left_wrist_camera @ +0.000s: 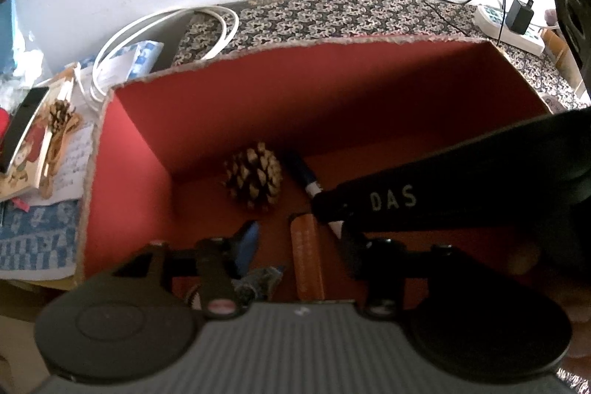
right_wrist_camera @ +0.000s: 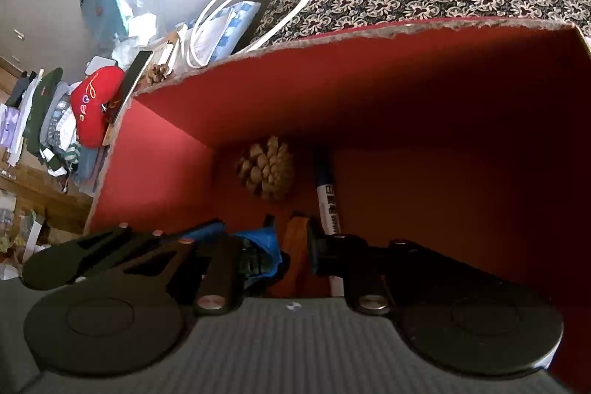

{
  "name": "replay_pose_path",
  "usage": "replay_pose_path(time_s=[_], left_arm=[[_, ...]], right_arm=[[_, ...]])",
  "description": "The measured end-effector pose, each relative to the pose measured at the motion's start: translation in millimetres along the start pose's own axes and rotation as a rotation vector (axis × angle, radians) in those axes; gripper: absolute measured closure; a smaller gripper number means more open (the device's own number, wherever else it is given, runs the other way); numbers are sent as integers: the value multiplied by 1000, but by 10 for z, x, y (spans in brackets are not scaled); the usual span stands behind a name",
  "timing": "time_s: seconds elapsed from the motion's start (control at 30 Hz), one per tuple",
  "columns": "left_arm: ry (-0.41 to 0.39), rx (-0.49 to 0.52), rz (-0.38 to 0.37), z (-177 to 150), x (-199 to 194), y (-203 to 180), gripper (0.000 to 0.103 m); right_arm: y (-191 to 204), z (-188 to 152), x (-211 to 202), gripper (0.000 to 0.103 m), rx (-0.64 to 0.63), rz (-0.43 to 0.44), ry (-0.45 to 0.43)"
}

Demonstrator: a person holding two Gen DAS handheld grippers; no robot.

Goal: Organize rigid objects

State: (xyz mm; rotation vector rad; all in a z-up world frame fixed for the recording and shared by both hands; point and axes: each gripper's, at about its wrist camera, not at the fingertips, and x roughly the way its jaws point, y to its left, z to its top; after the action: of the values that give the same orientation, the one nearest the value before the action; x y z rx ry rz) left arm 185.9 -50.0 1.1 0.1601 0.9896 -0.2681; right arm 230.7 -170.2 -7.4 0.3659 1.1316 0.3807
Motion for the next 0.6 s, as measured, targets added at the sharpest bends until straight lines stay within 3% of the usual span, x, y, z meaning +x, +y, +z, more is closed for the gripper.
replay_pose_path(time_s=[0.6], left_arm=[[1,13,36,0,27,-10,50]], right_arm=[[-64,-34,-61,103,71,-11,-40]])
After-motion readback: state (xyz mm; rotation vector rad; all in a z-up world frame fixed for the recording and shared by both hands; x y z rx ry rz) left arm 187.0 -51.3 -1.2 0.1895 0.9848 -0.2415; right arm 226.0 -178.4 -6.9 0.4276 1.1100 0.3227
